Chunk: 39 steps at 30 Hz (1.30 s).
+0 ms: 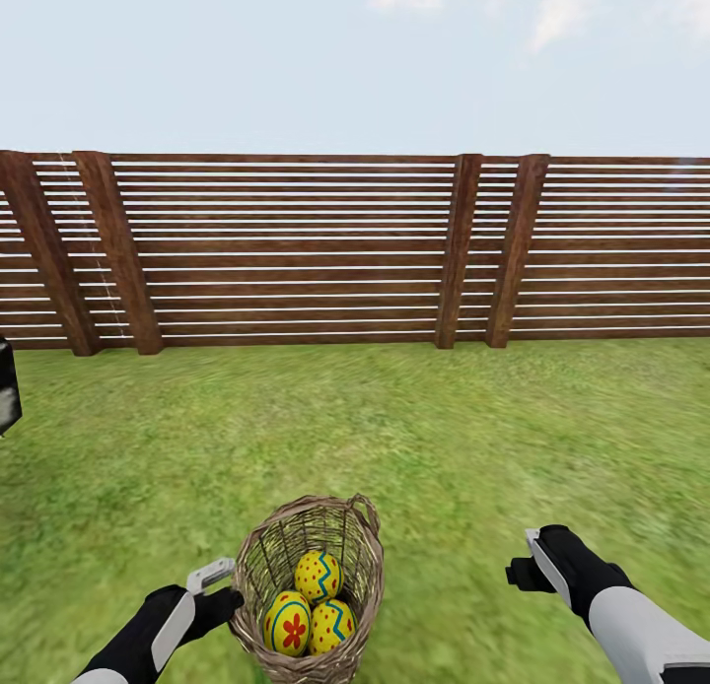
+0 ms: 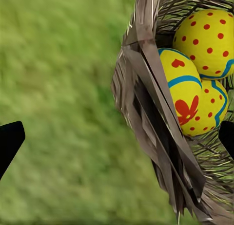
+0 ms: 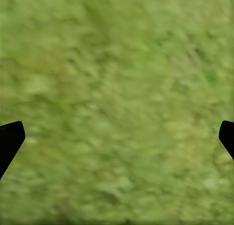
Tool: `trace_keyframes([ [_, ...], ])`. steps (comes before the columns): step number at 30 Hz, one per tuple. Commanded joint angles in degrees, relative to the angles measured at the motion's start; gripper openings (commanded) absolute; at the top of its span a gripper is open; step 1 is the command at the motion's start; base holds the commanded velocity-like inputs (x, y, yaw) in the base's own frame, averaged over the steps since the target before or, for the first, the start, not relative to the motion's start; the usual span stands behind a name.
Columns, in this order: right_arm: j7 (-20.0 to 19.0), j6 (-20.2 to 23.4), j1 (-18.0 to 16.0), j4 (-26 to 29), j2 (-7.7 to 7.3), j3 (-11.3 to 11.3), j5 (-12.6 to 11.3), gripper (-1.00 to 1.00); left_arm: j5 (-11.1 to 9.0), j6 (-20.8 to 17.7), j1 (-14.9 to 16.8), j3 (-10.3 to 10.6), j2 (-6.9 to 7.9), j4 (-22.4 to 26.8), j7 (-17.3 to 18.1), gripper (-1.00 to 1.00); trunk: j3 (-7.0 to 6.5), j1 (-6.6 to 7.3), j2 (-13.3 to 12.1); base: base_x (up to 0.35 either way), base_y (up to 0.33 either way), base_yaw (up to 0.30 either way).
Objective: Take the three Easter eggs out of the wicker basket on the lawn in the garden, then place them on the lawn next to a single tree (choose any tree) so that all three eggs are next to the same tree and none are left in the basket.
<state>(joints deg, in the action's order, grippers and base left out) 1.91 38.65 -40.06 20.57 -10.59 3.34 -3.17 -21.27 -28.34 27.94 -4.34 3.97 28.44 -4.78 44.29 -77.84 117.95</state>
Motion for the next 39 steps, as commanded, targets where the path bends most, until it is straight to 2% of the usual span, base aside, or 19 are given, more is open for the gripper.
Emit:
trace_keyframes([
  [1, 0.2, 0.3, 0.0, 0.1, -0.04, 0.3, -0.3, 1.0, -0.6, -0.3, 0.0, -0.1, -0.01, 0.1, -0.4, 1.0, 0.06, 0.01, 0.0, 0.0, 0.0, 0.0],
  [4, 0.2, 0.3, 0.0, 0.1, -0.04, 0.3, -0.3, 1.0, -0.6, -0.3, 0.0, -0.1, -0.01, 0.1, -0.4, 1.0, 0.06, 0.01, 0.0, 0.0, 0.0, 0.0],
  [5, 0.2, 0.3, 0.0, 0.1, -0.04, 0.3, -0.3, 1.0, -0.6, -0.3, 0.0, -0.1, -0.01, 0.1, -0.4, -1.0, 0.06, 0.01, 0.0, 0.0, 0.0, 0.0],
  [10, 0.2, 0.3, 0.0, 0.1, -0.04, 0.3, -0.3, 1.0, -0.8, 2.8, 0.0, -0.1, -0.01, 0.1, -0.5, -1.0, 0.06, 0.01, 0.0, 0.0, 0.0, 0.0],
  [31, 0.2, 0.3, 0.0, 0.0, 0.31, 0.3, -0.3, 1.0, -0.6, 3.0, 0.0, 0.0, -0.1, 0.0, -0.1, -1.0, 0.06, 0.01, 0.0, 0.0, 0.0, 0.0],
  [36, 0.2, 0.2, 0.0, -0.1, 0.48, 0.4, -0.3, 1.0, -0.9, 3.0, 0.0, -0.1, -0.22, -0.1, -0.1, -1.0, -0.84, 1.11, -2.0, 0.0, 0.0, 0.0],
  [39, 0.2, 0.2, 0.0, -0.1, 0.48, 0.4, -0.3, 1.0, -0.7, 3.1, 0.0, -0.1, -0.26, -0.1, -0.1, -1.0, -0.84, 1.11, -2.0, 0.0, 0.0, 0.0],
])
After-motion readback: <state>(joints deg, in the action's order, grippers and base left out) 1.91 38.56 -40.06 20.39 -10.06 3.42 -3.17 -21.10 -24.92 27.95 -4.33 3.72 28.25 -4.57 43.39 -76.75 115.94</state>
